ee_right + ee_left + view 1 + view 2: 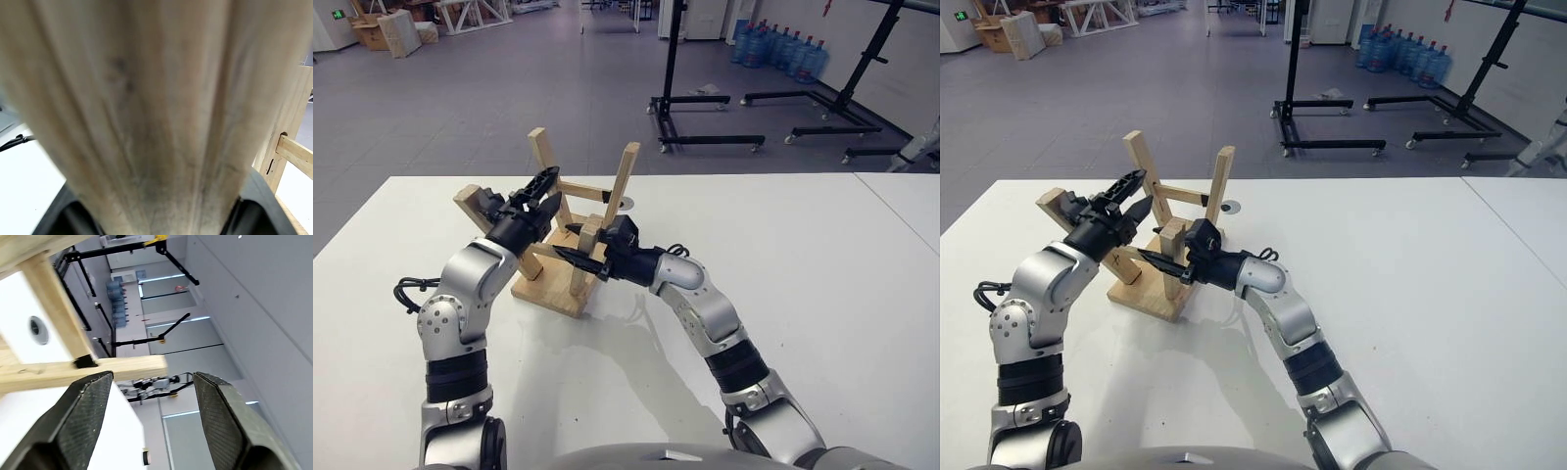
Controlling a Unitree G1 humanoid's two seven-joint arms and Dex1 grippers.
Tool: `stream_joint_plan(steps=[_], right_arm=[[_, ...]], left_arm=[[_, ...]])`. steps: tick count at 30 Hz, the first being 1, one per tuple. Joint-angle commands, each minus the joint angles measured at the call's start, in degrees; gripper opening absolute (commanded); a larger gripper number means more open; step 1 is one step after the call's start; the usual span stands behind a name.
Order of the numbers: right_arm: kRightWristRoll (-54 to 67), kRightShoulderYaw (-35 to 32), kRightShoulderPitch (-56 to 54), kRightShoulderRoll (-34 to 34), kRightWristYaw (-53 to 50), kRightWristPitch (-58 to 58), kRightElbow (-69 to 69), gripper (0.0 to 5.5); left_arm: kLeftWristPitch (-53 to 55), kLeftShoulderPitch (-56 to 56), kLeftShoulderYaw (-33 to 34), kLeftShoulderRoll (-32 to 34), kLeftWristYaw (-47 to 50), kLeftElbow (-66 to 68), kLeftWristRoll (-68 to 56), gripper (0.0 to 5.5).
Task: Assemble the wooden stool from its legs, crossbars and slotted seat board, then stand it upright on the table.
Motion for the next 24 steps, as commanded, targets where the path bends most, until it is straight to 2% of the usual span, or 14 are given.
stream_joint_plan(steps=[1,7,15,20,24], right_arm=[[-0.5,0.6,-0.5,0.0,-0.1,1.8,1.0,2.05],[-1.1,1.1,-1.3,0.8,-0.3,2.8,1.6,2.05],[-1.4,0.9,-0.9,0.6,-0.5,3.3,2.0,2.05],[-1.4,1.0,-0.5,0.6,-0.5,2.9,2.4,2.05],[-1.3,1.0,-0.1,0.4,-0.5,2.8,2.4,2.05]], left_arm=[[2.7,5.3,-3.3,-1.5,-4.2,3.9,5.2,3.01],[4.3,8.7,-6.3,-3.0,-8.2,3.9,10.5,3.01],[3.9,3.6,-5.8,-2.4,-7.1,-1.9,9.3,3.01],[0.0,-11.1,-4.0,0.3,2.3,-11.7,1.0,3.01],[-2.6,-22.0,-0.8,5.6,6.8,-11.1,-4.6,3.01]])
